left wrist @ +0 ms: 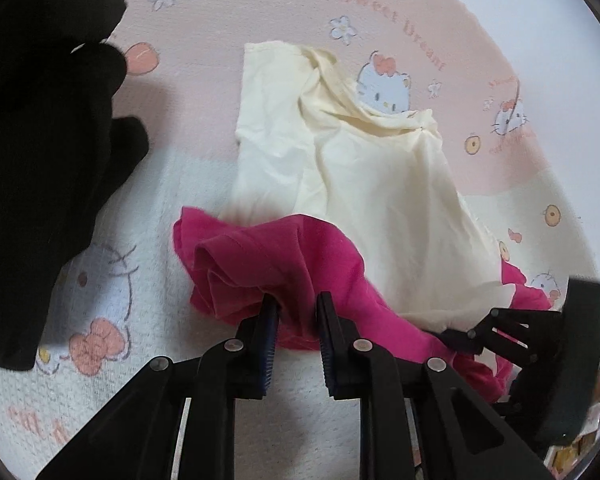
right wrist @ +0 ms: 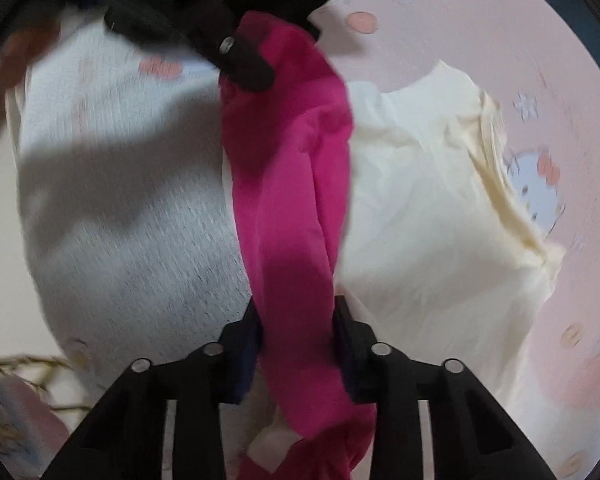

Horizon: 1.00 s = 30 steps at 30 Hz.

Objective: Fold clothes

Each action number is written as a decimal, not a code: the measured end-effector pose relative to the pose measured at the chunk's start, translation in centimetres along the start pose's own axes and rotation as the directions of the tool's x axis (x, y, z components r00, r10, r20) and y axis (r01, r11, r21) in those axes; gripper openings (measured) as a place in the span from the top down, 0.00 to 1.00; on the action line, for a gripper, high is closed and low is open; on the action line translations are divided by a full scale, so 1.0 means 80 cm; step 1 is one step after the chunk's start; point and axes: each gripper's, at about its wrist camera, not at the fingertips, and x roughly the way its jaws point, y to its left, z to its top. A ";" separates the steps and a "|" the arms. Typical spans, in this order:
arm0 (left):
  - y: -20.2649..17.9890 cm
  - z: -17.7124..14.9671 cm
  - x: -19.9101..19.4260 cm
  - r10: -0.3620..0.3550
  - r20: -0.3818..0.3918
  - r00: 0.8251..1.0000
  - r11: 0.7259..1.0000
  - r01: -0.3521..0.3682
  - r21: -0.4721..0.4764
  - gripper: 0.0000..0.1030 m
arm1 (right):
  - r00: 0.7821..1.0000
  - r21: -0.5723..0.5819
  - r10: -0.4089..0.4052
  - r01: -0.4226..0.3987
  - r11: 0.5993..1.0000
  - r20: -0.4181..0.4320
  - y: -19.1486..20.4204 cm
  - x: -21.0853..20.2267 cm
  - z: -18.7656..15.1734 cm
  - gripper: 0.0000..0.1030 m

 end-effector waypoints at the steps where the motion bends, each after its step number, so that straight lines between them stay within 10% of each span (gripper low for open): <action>1: -0.003 0.003 -0.001 -0.010 0.004 1.000 1.000 0.010 0.006 0.84 | 1.000 0.039 0.030 -0.030 0.999 0.004 -0.009 -0.005 0.001 0.76; 11: -0.042 0.049 0.007 -0.052 0.026 0.998 0.993 0.049 0.103 0.84 | 0.936 0.532 0.353 -0.304 0.790 0.011 -0.114 0.013 0.000 0.85; 30: -0.084 0.104 0.073 -0.061 -0.112 0.992 0.992 0.073 0.105 0.80 | 0.914 0.745 0.401 -0.309 0.591 0.061 -0.165 0.019 -0.067 0.85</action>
